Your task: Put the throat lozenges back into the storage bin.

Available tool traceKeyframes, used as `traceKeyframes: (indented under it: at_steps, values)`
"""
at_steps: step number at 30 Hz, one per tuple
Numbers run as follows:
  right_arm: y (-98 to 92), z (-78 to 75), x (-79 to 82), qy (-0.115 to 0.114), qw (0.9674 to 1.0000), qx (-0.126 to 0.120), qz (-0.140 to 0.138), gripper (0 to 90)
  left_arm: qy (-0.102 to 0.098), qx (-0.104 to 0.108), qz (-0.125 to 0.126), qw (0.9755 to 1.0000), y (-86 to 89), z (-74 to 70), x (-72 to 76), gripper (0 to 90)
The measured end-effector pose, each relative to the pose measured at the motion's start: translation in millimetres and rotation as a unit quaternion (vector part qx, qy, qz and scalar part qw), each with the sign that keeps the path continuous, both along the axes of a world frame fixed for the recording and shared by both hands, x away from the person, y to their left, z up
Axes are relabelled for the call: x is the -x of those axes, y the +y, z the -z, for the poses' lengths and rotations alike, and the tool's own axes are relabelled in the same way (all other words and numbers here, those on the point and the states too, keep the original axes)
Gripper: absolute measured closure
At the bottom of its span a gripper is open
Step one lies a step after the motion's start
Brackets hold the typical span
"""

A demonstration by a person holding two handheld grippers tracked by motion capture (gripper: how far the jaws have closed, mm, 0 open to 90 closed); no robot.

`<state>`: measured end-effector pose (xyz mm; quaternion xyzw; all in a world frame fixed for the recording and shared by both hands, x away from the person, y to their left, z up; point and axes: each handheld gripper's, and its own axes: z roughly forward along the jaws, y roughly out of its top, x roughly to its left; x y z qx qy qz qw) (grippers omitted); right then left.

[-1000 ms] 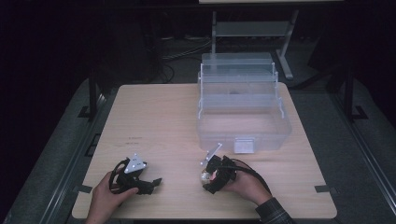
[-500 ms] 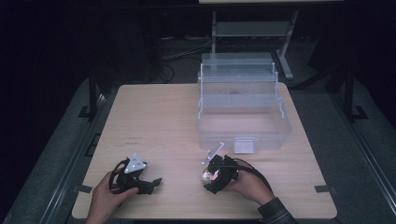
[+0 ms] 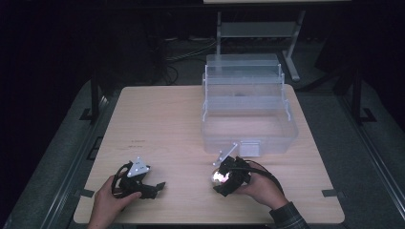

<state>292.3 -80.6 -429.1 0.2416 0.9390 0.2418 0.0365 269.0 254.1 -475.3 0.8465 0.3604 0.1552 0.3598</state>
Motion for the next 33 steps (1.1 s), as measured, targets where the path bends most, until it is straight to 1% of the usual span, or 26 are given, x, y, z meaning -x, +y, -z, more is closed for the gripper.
traceKeyframes:
  at_steps: [8, 12, 15, 18, 22, 27, 28, 29, 32, 33]
  values:
    - [-10.6, -3.4, 2.3, 0.001, 0.9999, -0.002, 0.01, 19.6, 0.0, 0.0, 0.0, 1.0, 0.0, 0.0, 0.0, 11.2]
    - [-20.3, -6.2, 2.6, -0.001, 0.9998, -0.003, 0.021, 19.6, 0.0, 0.0, 0.0, 1.0, 0.0, 0.0, 0.0, 11.2]
    - [-24.3, -7.6, 2.8, -0.003, 0.9997, -0.002, 0.024, 19.6, 0.0, 0.0, 0.0, 1.0, 0.0, 0.0, 0.0, 11.2]
    - [-31.9, -9.8, 3.1, -0.004, 0.9994, -0.005, 0.035, 19.6, 0.0, 0.0, 0.0, 1.0, 0.0, 0.0, 0.0, 11.2]
    - [-37.6, -11.5, 3.3, -0.004, 0.9992, -0.006, 0.04, 19.6, 0.0, 0.0, 0.0, 1.0, 0.0, 0.0, 0.0, 11.2]
    - [-51.0, -14.6, 4.2, -0.006, 0.9985, -0.005, 0.055, 19.6, 0.0, 0.0, 0.0, 1.0, 0.0, 0.0, 0.0, 11.2]
    - [-51.0, -14.6, 4.2, -0.006, 0.9985, -0.005, 0.055, 19.6, 0.0, 0.0, 0.0, 1.0, 0.0, 0.0, 0.0, 11.2]
    - [-55.8, -15.5, 4.6, -0.004, 0.998, -0.006, 0.062, 19.6, 0.0, 0.0, 0.0, 1.0, 0.0, 0.0, 0.0, 11.2]
    - [-63.6, -16.8, 4.7, -0.005, 0.9974, -0.008, 0.071, 19.6, 0.0, 0.0, 0.0, 1.0, 0.0, 0.0, 0.0, 11.2]
    - [-63.6, -16.8, 4.7, -0.005, 0.9974, -0.008, 0.071, 19.6, 0.0, 0.0, 0.0, 1.0, 0.0, 0.0, 0.0, 11.2]
